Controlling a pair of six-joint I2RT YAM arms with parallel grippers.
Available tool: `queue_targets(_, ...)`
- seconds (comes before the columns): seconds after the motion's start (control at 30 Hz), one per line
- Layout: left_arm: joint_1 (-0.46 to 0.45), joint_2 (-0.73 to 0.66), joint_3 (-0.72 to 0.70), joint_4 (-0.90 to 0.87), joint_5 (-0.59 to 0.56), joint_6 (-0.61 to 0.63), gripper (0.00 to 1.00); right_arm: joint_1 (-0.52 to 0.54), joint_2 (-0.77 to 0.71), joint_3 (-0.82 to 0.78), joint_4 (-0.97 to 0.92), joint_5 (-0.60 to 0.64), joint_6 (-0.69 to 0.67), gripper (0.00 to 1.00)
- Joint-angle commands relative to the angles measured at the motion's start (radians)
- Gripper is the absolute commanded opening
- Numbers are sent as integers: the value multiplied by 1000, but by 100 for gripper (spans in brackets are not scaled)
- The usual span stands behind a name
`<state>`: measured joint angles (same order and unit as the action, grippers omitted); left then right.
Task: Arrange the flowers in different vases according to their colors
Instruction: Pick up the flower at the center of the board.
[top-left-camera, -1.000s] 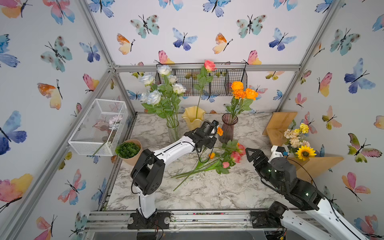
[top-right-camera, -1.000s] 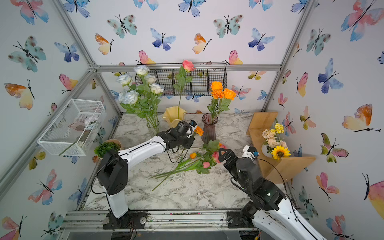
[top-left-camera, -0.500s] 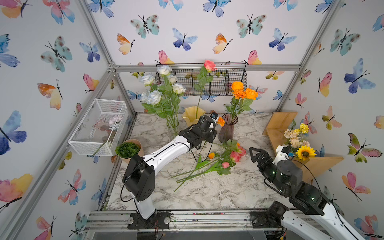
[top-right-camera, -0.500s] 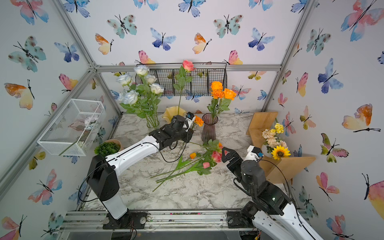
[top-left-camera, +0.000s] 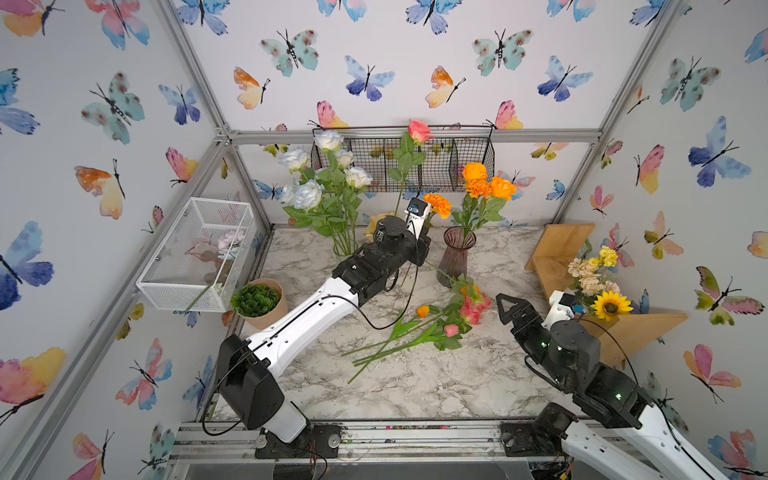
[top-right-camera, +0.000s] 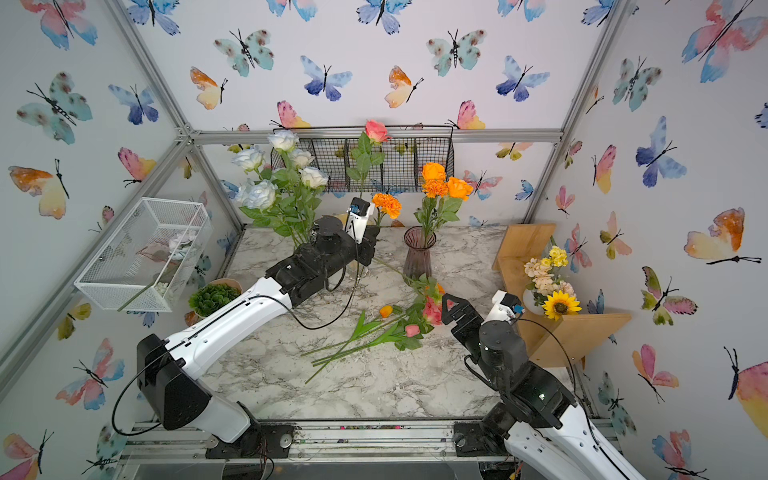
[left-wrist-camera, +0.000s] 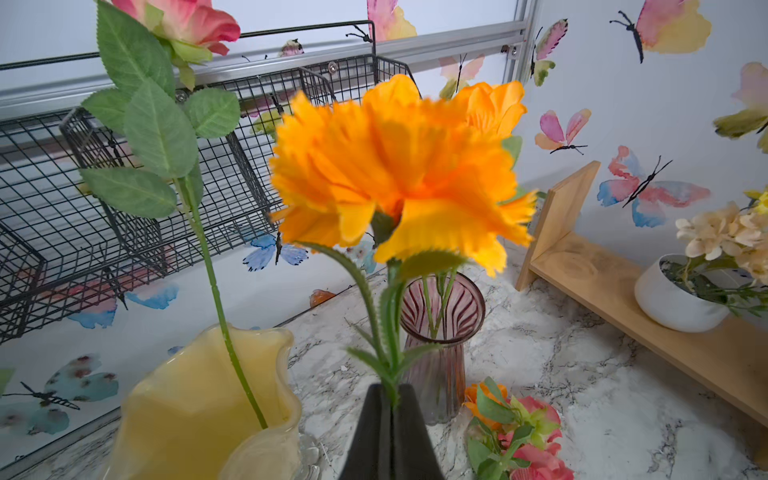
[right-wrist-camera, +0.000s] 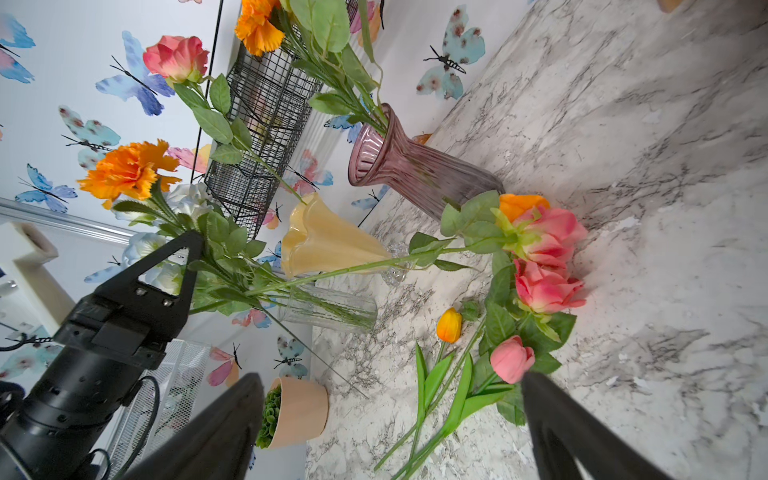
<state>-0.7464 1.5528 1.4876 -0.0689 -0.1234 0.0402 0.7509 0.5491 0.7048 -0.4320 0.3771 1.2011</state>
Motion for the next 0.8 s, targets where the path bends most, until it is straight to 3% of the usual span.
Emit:
queue_targets(0.0, -1, -20, 63, 16, -56, 28, 0, -4, 26, -16, 45, -19, 10, 100)
queue_targets(0.17, -1, -45, 120, -19, -41, 29, 0, -4, 55, -47, 118, -47, 24, 100)
queue_targets(0.33, 0, -78, 114, -42, -24, -7, 0, -4, 116, -117, 300, -122, 133, 98)
queue_targets(0.63, 0, -209, -87, -10, -35, -100, 0, -4, 365, -247, 804, -268, 408, 90)
queue_targets(0.77, 2, -250, -140, -17, -50, -106, 0, -4, 492, -206, 894, -337, 417, 89)
